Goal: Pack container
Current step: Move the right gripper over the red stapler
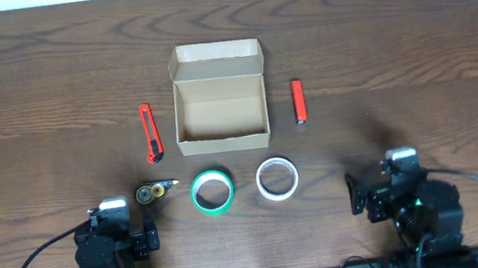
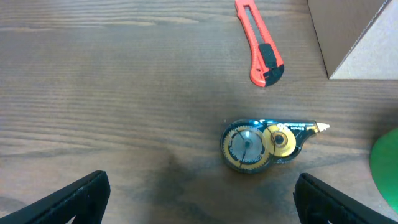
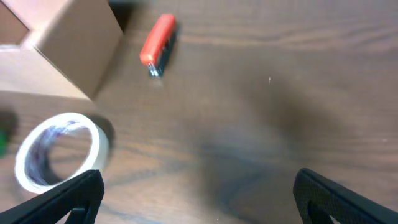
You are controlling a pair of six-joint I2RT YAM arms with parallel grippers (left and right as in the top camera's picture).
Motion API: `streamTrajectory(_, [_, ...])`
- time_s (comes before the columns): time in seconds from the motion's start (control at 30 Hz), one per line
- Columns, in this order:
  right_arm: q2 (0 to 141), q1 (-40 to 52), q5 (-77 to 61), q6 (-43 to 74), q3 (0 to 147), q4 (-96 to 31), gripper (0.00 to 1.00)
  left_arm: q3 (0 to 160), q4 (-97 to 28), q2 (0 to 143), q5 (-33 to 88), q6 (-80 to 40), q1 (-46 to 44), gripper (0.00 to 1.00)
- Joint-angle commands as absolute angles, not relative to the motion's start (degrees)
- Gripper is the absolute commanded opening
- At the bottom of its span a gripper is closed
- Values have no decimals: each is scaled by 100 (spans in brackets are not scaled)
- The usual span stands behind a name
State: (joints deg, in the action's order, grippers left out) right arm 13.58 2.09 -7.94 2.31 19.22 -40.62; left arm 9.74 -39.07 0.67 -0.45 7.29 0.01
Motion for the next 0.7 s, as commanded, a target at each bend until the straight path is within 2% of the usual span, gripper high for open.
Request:
streamTrajectory(0.0, [2324, 158, -893, 143, 2803, -4012, 99, 908, -3916, 25, -130, 639, 40, 95])
streamTrajectory(0.27, [4858, 246, -1216, 255, 4672, -4213, 99, 908, -3916, 25, -130, 639, 40, 95])
streamTrajectory(0.5, [6919, 845, -908, 799, 6353, -4491, 99, 908, -3916, 25, -130, 639, 40, 95])
streamTrajectory(0.67, [7924, 1186, -714, 1087, 7004, -4412, 99, 908, -3916, 25, -130, 639, 40, 95])
